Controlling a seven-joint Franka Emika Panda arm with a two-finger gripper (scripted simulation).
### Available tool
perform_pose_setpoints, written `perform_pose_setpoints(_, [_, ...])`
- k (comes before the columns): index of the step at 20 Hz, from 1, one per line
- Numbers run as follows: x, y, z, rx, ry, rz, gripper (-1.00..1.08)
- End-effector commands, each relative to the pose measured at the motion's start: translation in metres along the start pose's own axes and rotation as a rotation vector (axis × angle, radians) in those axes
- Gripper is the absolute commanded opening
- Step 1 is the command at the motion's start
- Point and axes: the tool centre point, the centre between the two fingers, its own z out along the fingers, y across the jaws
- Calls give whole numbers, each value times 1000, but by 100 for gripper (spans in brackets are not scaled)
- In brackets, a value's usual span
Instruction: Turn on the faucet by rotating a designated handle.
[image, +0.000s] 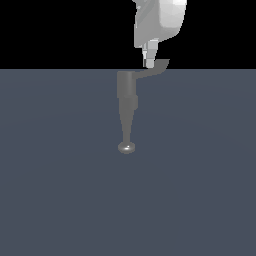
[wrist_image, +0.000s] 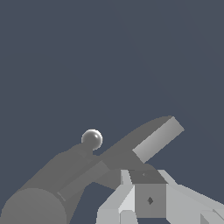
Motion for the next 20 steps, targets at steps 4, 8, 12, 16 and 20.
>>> perform_pose_setpoints(4, [17,-11,1,2,1,12,-100])
perform_pose_setpoints(8, [27,-17,1,1,1,16,-100])
perform_pose_setpoints(12, [35,-24,2,0,2,20,-100])
perform_pose_setpoints(16, [44,-30,2,0,2,23,-100])
perform_pose_setpoints(20, [53,-36,2,-1,2,27,-100])
